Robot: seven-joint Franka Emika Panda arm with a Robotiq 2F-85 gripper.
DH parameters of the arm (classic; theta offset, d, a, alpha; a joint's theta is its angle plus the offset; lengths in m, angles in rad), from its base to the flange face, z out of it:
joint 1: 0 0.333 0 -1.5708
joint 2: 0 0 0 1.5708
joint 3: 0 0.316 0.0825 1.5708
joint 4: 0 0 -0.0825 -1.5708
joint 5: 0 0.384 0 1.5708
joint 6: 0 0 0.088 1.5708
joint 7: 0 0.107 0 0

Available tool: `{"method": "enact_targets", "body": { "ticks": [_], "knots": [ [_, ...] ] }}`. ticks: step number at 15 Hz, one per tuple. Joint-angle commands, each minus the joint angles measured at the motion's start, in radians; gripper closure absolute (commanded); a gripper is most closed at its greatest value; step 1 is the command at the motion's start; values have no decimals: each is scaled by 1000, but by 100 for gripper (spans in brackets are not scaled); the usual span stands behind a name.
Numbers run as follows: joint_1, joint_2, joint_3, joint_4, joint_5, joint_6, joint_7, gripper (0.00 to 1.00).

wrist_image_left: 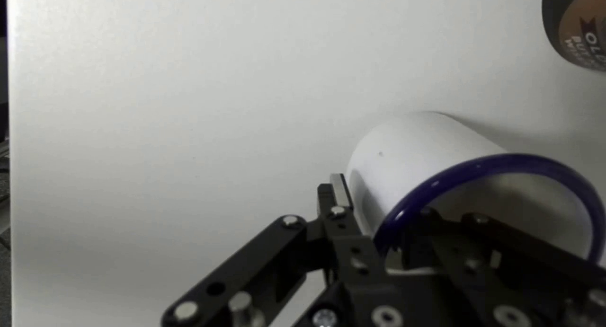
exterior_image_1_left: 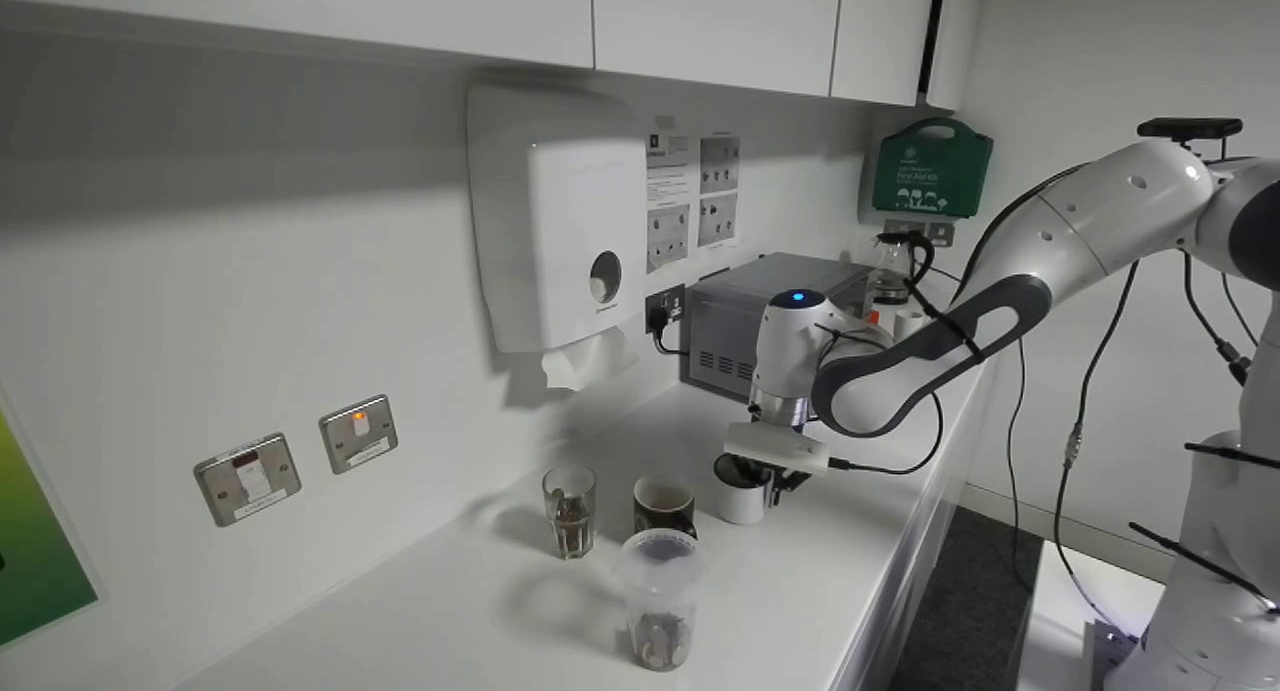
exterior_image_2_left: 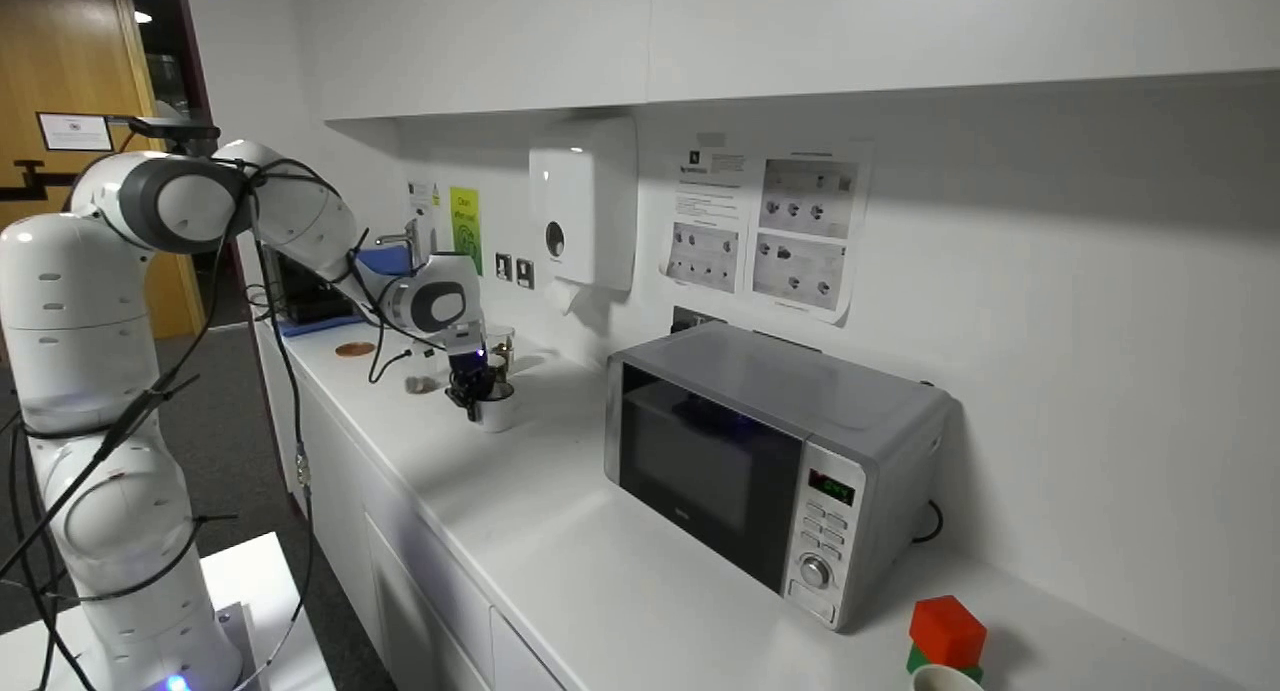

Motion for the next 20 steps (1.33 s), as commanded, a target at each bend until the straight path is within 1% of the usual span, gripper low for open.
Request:
{"method": "enact_targets", "body": {
  "ticks": [1, 4, 5, 7, 8, 11, 14, 18, 20],
  "knots": [
    [7, -7, -4, 1, -9, 29, -29, 45],
    [25, -56, 9, -18, -34, 23, -5, 23],
    [35, -82, 16, -26, -52, 22, 9, 15],
    [51, -130, 35, -34, -102, 17, 27, 2],
    [57, -153, 48, -31, -131, 10, 35, 0],
    [62, -192, 92, -15, -200, 1, 53, 0],
    [58, -208, 129, -4, -241, 0, 66, 0],
    [52, -204, 155, 16, -263, 10, 94, 0],
    [52, -190, 156, 33, -249, 15, 109, 0]
  ]
}}
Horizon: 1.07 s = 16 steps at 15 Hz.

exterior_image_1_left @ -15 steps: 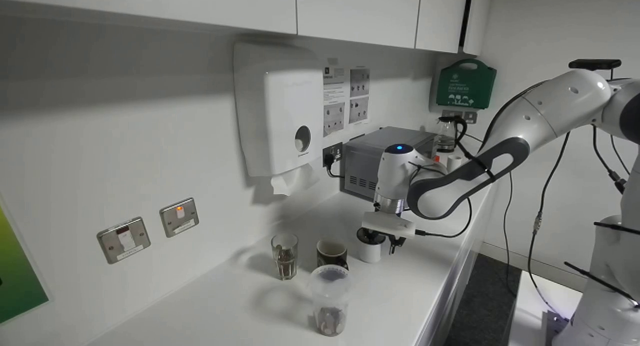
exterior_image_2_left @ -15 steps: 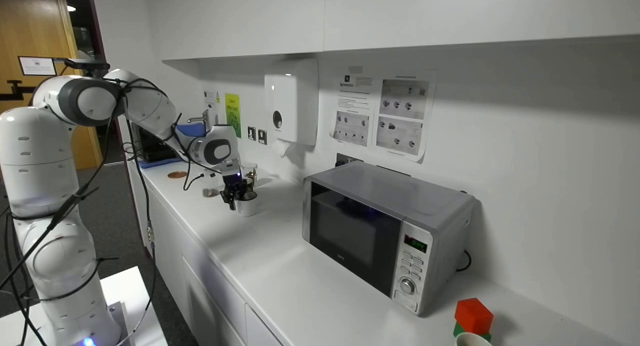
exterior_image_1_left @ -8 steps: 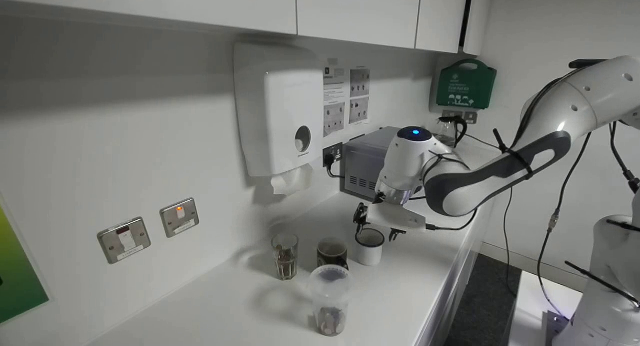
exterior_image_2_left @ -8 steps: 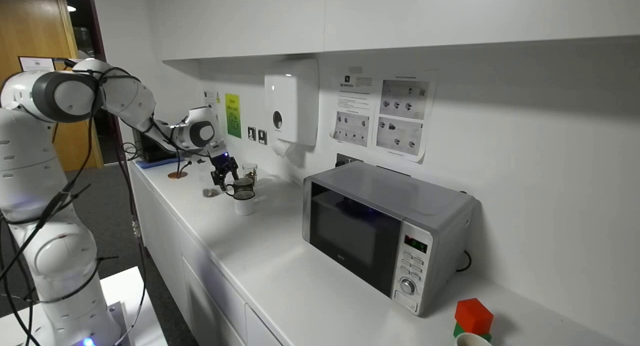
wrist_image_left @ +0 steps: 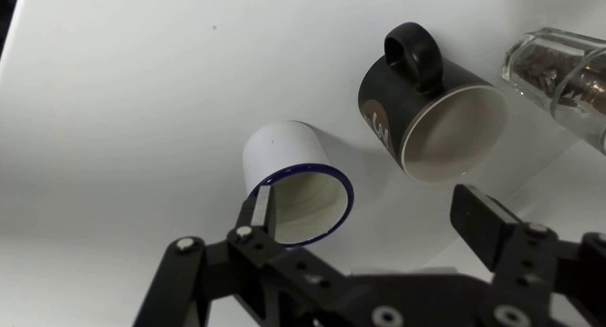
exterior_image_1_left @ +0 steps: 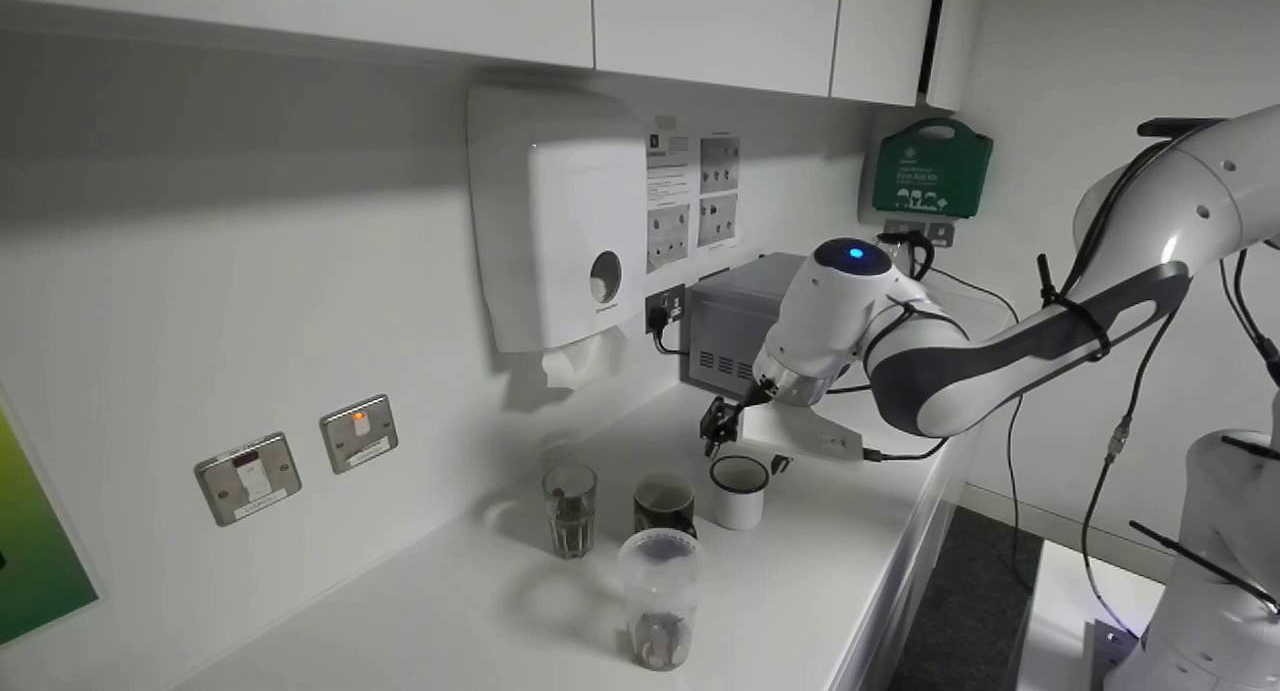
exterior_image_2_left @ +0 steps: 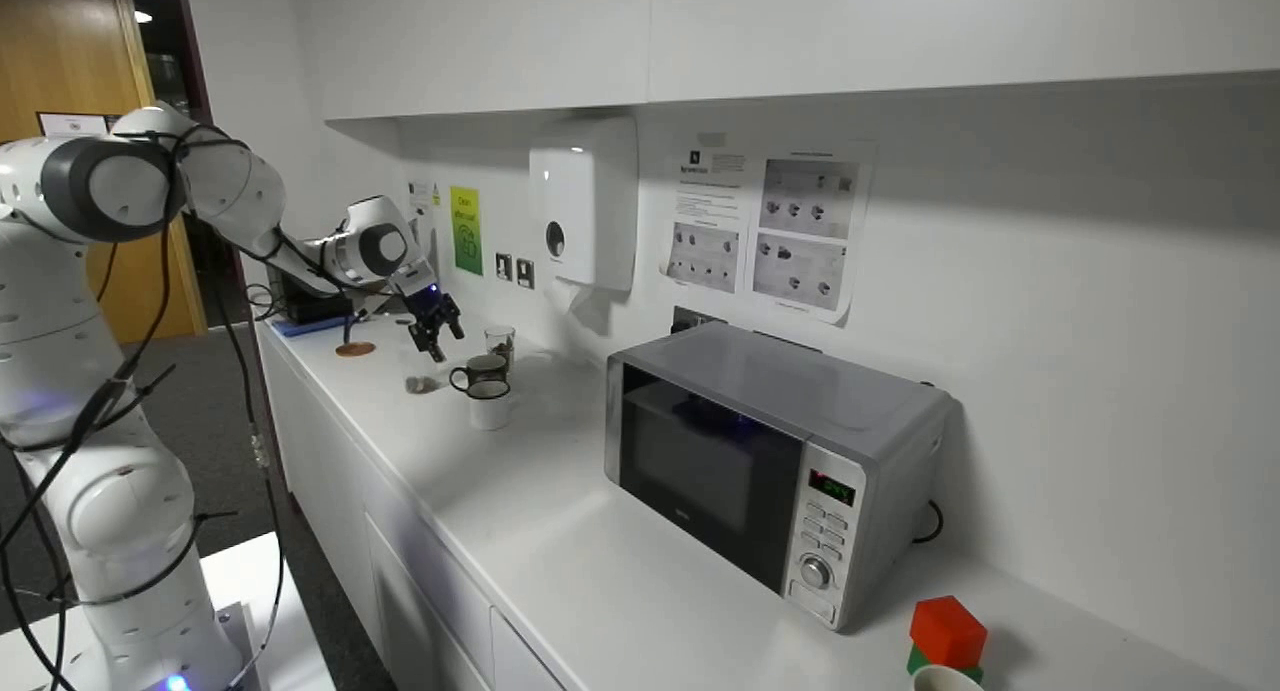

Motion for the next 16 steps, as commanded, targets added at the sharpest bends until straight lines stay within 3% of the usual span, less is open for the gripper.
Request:
{"method": "enact_targets", "body": {
  "ticks": [1, 5, 16],
  "knots": [
    [-13, 12, 12, 33, -9, 16, 48, 0],
    [-8, 60, 8, 78, 14, 12, 60, 0],
    [57, 276, -27, 229, -61, -6, 32, 0]
  ]
}}
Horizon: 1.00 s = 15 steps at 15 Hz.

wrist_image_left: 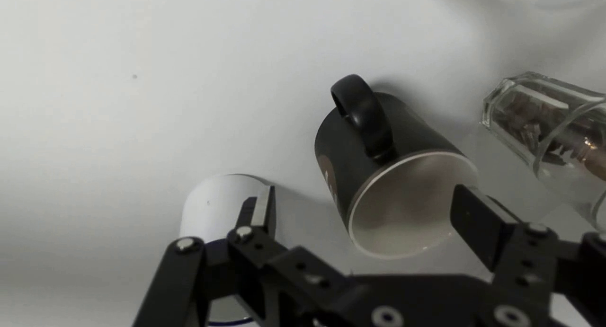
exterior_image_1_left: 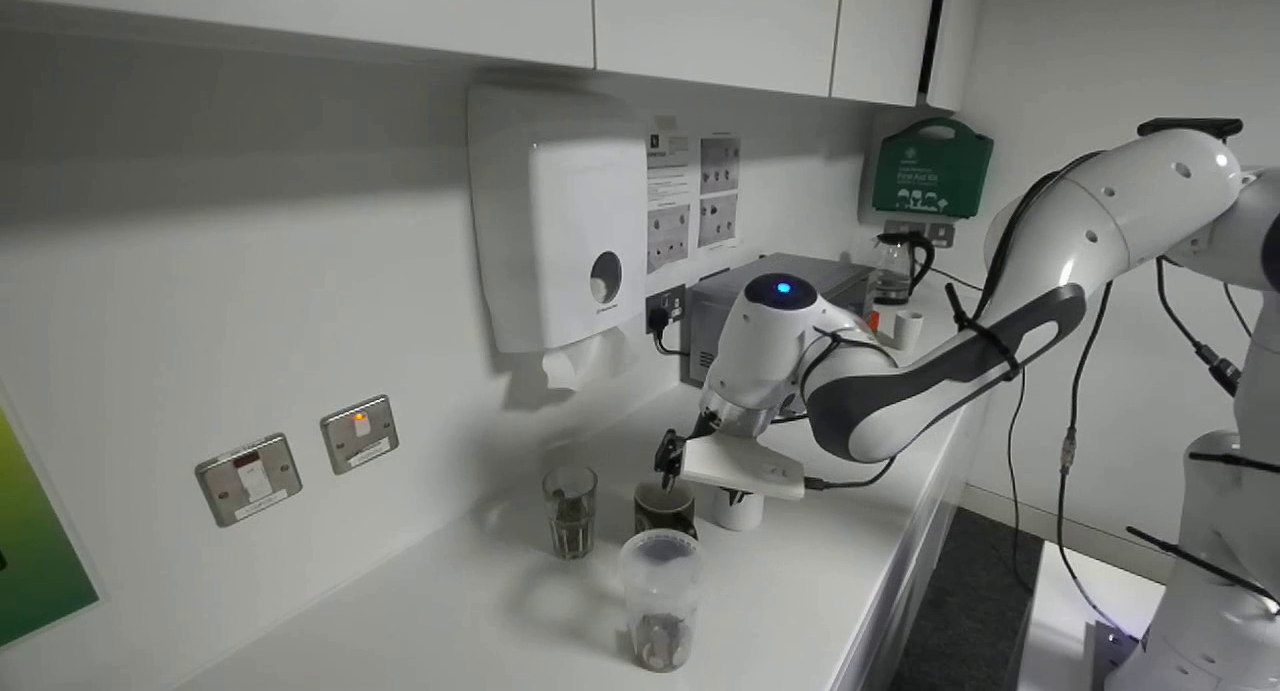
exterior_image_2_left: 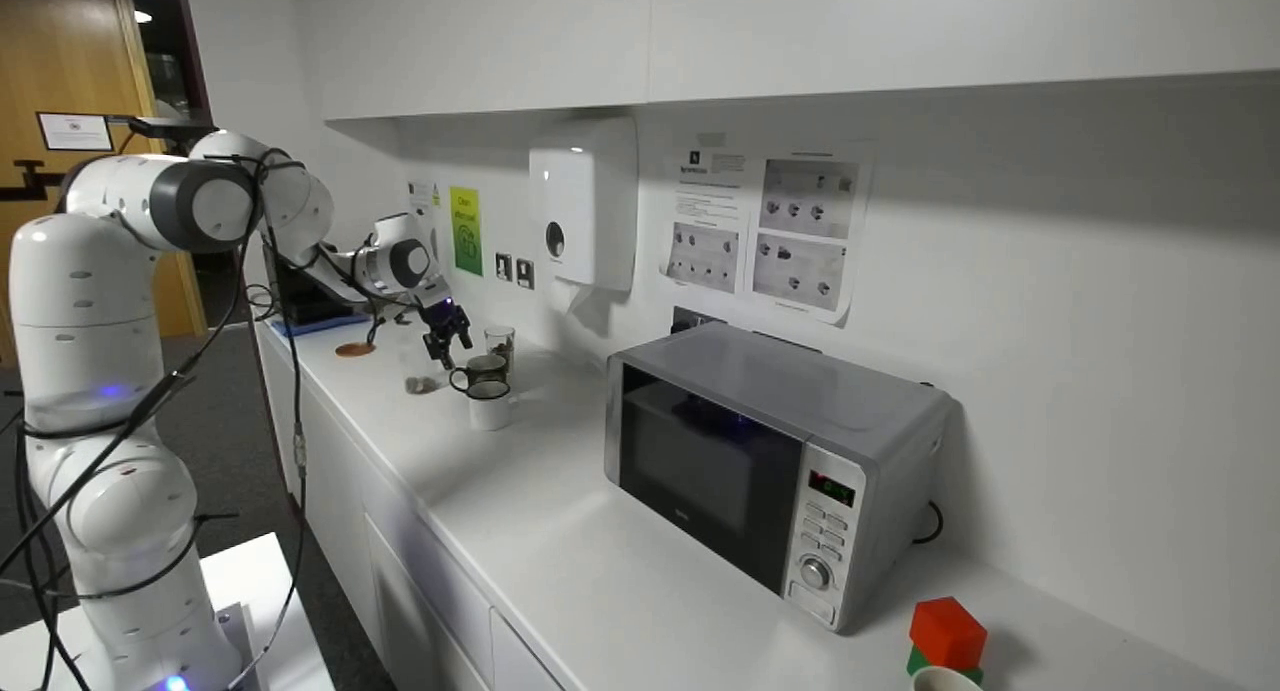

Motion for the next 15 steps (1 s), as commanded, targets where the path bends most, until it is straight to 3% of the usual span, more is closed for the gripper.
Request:
{"method": "enact_targets", "body": {
  "ticks": [1, 9, 15],
  "knots": [
    [30, 50, -38, 55, -23, -3, -14, 0],
    [21, 66, -107, 54, 4, 10, -27, 0],
    [28, 102, -122, 68, 10, 1, -37, 0]
  ]
}}
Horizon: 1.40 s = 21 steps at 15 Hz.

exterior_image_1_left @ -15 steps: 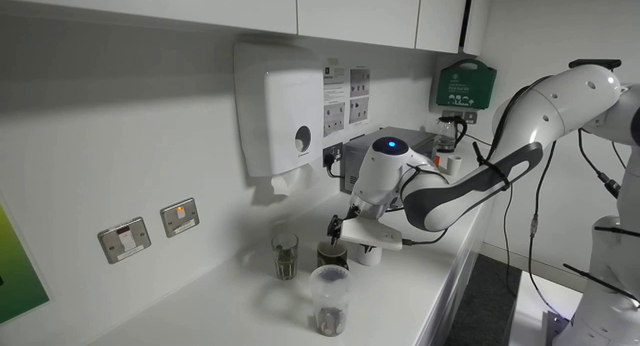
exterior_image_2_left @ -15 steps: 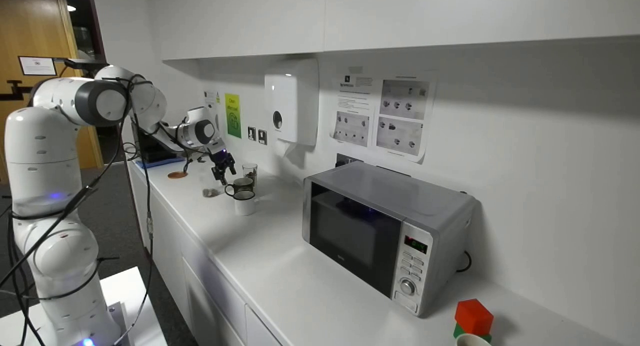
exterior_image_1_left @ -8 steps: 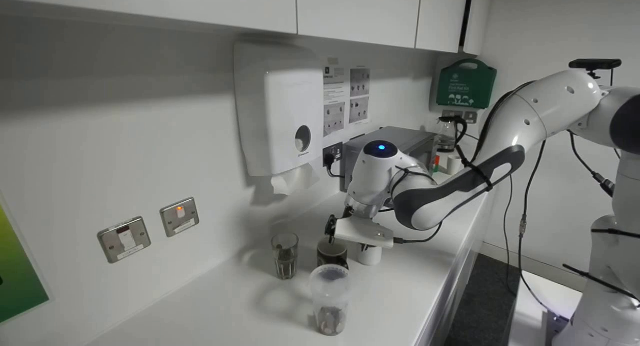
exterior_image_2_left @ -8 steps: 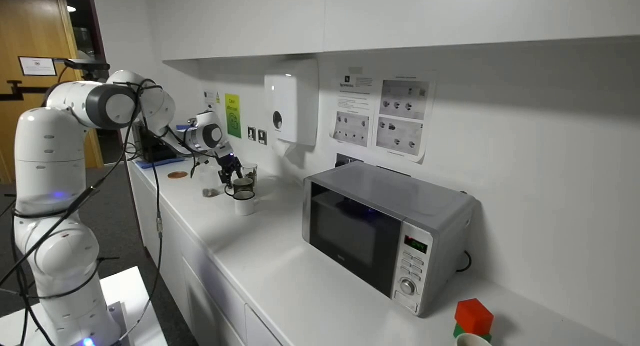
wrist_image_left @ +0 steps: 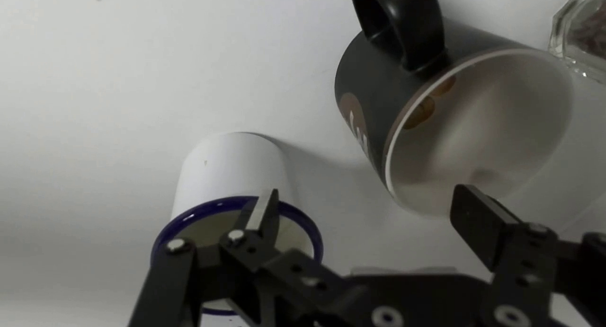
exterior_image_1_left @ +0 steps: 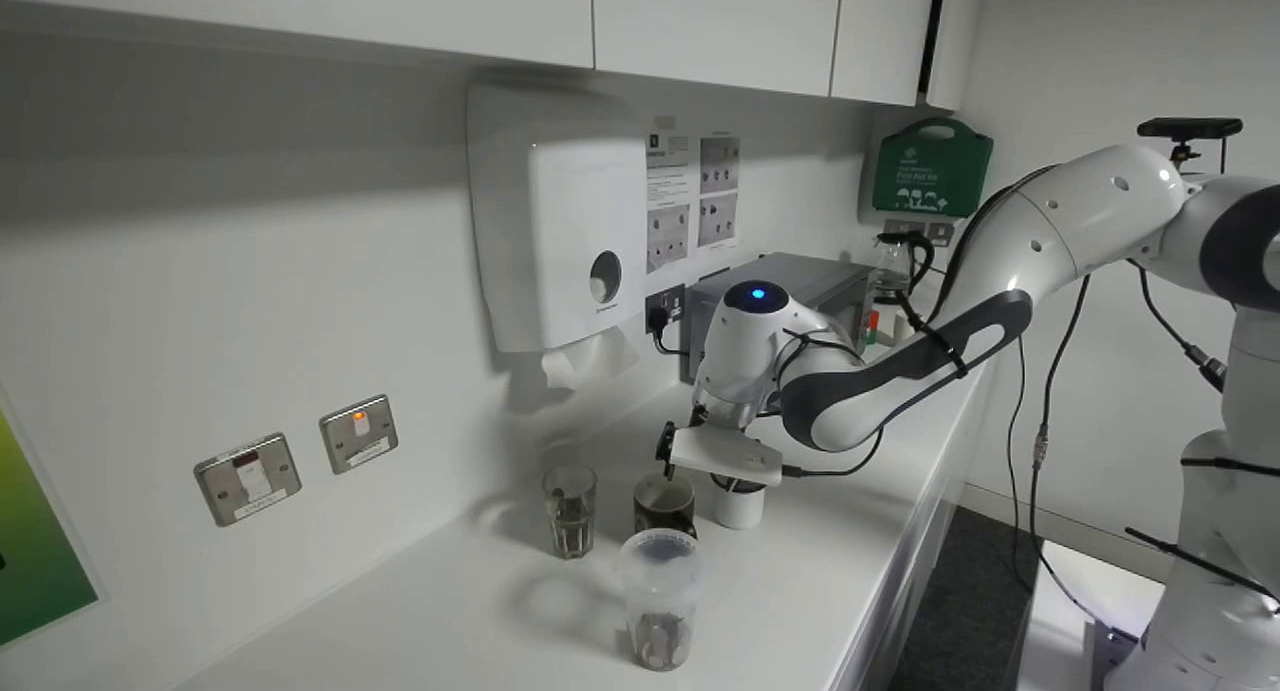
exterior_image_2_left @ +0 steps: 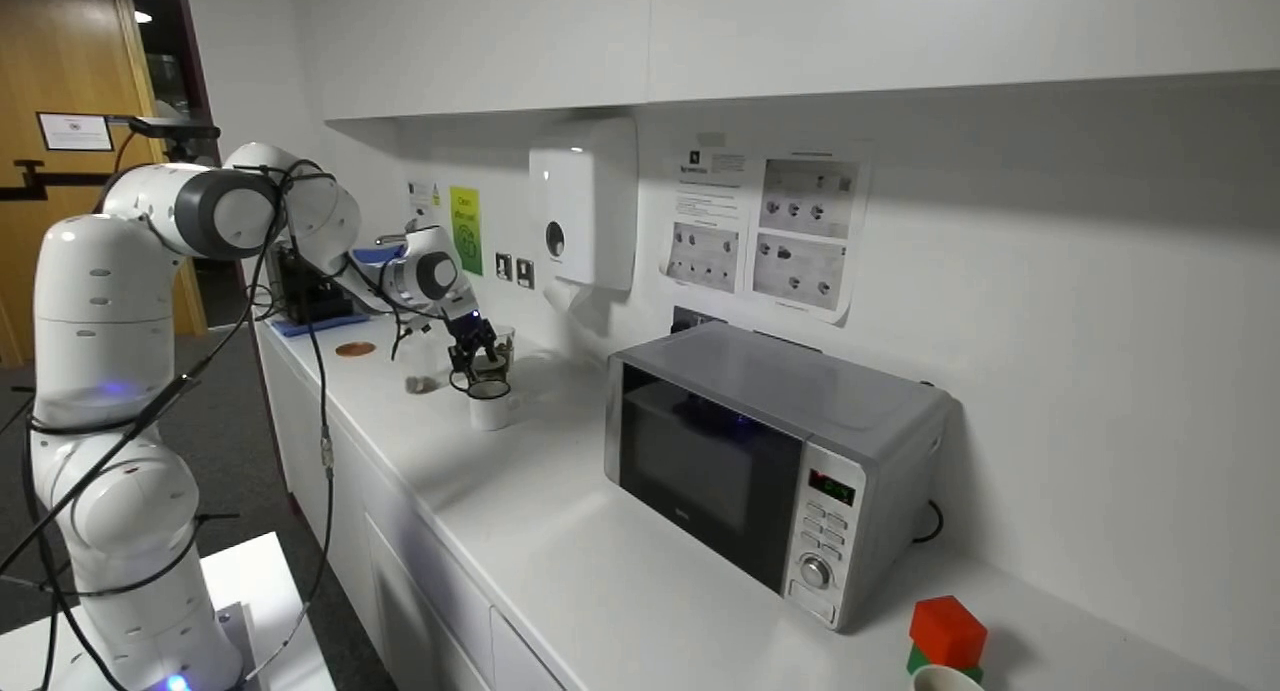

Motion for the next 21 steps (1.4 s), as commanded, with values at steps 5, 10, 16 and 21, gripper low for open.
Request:
{"method": "enact_targets", "body": {
  "ticks": [5, 10, 16, 21],
  "knots": [
    [21, 44, -11, 33, 19, -6, -34, 0],
    [25, 59, -8, 37, 46, -12, -61, 30],
    [38, 77, -11, 40, 45, -17, -73, 67],
    [48, 72, -15, 29, 32, -26, -68, 100]
  ]
}}
